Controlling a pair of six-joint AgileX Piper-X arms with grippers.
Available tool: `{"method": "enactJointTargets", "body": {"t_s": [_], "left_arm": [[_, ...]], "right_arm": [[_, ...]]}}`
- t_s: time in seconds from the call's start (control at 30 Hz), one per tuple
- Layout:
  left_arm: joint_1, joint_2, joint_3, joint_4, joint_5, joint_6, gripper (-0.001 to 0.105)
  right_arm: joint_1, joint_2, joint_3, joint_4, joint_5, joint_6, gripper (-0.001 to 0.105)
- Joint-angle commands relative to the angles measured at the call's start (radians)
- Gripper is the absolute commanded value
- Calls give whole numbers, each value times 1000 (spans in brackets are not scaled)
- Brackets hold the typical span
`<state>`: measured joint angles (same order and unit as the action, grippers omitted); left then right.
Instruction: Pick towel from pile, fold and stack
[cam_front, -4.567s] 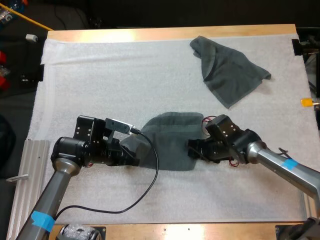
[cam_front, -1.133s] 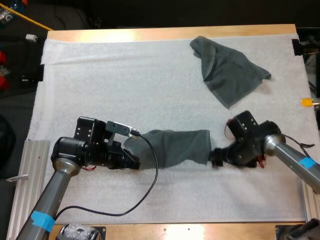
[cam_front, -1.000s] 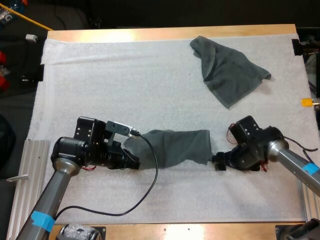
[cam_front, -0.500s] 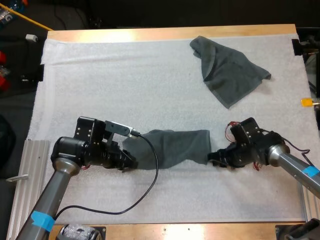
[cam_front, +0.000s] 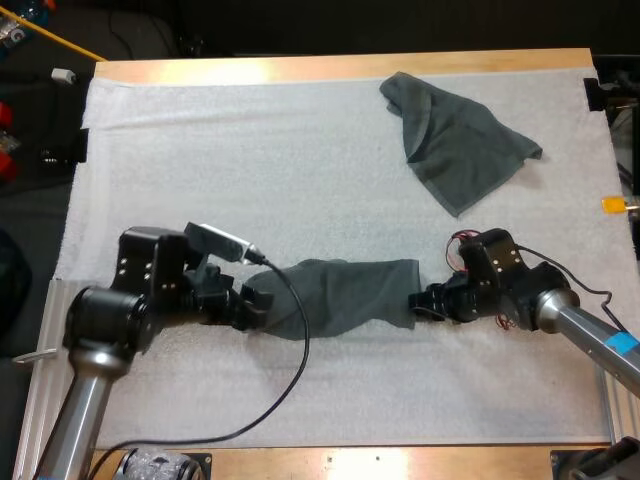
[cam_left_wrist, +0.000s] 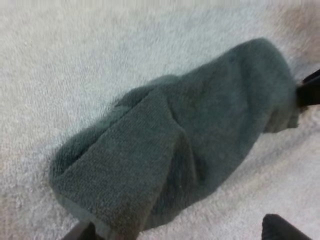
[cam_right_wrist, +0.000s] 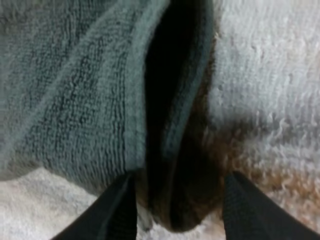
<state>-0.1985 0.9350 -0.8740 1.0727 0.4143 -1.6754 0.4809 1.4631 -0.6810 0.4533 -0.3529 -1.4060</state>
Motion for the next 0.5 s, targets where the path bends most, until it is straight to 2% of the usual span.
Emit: {"method": "enactJointTargets", "body": {"t_s": [0.0,0.1,0.3,0.37,0.47], "left_arm": [[1,-20,-5,18,3,-9,64],[1,-60,-5,39,14,-11,64],[1,-101,-5,100,76,-34,64],[1,-108,-5,123,85,-34,64],[1,-119,-5,150,85,-34,64]], "right_arm": [[2,10,0,-8,-11,2,40],[2,32,0,-10,-12,30,40],[2,91,0,-63,-109,94,38],[2,99,0,-81,-116,120,32],[2,100,0,-93,-116,151,12]]}}
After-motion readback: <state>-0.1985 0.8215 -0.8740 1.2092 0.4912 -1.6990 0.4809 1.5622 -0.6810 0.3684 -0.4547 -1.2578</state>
